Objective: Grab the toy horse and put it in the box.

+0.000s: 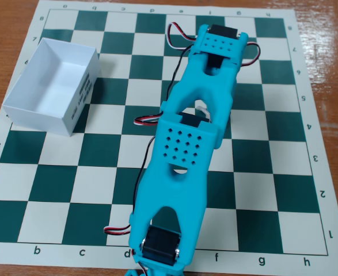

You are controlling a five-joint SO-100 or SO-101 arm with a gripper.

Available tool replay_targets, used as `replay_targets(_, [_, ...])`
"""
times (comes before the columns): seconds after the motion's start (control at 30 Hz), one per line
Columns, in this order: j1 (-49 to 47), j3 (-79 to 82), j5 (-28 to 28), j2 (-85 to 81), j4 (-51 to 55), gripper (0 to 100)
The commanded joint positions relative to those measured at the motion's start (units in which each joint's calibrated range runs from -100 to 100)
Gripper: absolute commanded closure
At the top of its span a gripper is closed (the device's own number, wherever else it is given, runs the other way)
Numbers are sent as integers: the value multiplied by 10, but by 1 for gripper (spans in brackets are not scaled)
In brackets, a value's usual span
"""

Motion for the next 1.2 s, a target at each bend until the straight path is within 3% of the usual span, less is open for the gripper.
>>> replay_targets(0.0, [-5, 9, 31, -38, -2, 69])
replay_targets(0.3, [19, 25, 71, -42, 18, 68])
replay_targets(0.5, [33, -14, 72, -41, 57, 68])
replay_targets(1.17, [45, -1, 84, -23, 26, 68])
